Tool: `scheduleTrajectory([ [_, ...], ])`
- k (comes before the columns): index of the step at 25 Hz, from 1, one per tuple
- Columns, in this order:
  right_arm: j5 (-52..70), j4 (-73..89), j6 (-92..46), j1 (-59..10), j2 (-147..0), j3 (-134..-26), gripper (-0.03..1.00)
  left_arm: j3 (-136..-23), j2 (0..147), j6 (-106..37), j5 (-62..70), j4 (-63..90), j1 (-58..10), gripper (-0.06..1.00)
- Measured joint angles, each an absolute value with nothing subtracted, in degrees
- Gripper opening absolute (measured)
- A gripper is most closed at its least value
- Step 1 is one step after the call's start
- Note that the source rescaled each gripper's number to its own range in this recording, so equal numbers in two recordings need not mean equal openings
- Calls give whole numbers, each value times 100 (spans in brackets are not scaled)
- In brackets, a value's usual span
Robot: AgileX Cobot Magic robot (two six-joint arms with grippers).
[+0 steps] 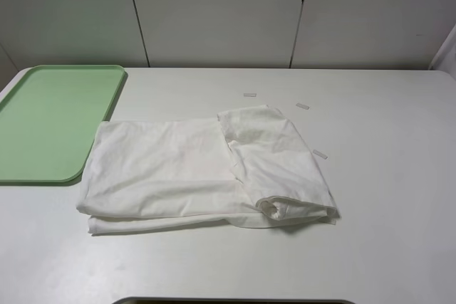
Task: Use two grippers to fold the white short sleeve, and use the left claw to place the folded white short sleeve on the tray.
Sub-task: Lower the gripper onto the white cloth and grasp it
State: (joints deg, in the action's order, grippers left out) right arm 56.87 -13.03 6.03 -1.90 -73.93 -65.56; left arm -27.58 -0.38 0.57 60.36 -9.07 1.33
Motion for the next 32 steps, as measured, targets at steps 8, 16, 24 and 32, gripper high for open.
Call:
scheduleTrajectory([
  [8,5125,-1199,406,262,-4166,-5675,100,-2758,-38,57,6036,-907,133,86],
  [16,5753,-1103,-55,262,-1840,-5662,100,-2758,-38,57,6036,-907,133,86],
  [24,6375,-686,-574,262,-457,-5431,100,-2758,-38,57,6031,-907,133,86],
  [32,6737,-230,-762,262,54,-4301,100,-2758,-38,57,6031,-907,133,86],
])
